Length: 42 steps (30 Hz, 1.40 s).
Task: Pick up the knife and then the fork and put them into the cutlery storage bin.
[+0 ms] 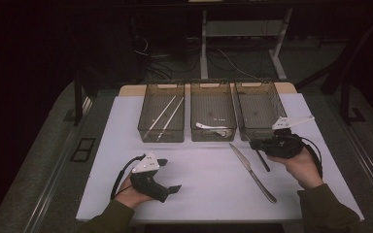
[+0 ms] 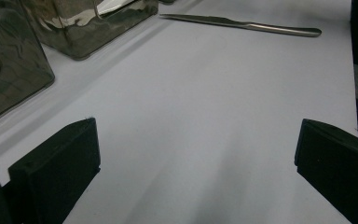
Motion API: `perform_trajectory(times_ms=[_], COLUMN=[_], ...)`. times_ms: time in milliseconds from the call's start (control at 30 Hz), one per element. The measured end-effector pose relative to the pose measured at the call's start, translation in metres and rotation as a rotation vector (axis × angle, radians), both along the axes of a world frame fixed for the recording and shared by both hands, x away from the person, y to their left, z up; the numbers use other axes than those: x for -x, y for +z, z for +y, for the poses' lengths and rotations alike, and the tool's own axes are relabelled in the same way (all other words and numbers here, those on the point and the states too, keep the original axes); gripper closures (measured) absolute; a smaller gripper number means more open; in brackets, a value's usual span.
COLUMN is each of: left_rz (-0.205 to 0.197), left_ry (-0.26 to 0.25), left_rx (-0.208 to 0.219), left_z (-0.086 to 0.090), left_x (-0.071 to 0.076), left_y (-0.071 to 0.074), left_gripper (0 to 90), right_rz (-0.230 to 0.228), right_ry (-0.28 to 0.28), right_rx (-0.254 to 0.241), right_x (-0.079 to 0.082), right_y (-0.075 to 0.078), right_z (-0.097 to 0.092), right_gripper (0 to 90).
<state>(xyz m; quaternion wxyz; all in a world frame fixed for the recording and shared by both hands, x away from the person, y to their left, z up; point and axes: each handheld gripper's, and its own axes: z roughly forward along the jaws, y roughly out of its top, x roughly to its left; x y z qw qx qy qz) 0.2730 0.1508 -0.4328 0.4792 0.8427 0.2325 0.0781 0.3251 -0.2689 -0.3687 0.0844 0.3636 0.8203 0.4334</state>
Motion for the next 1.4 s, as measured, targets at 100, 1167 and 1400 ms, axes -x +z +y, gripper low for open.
perform_trajectory(times_ms=[100, 1167, 1400], left_rz=[0.001, 0.005, 0.007], left_ry=[0.002, 0.01, 0.013], left_rx=[0.002, 0.015, 0.017], left_z=[0.0, 0.001, 0.001], left_x=[0.0, 0.0, 0.0], left_y=[0.0, 0.001, 0.001], left_gripper=[0.0, 0.0, 0.0], right_rz=[-0.011, -0.133, -0.147], right_ry=[-0.011, -0.16, -0.188], right_rx=[-0.011, -0.044, -0.04], right_x=[-0.002, -0.051, -0.068], right_y=[0.004, 0.039, 0.042], right_z=[-0.003, -0.028, -0.03], right_gripper=[84.4, 84.4, 84.4])
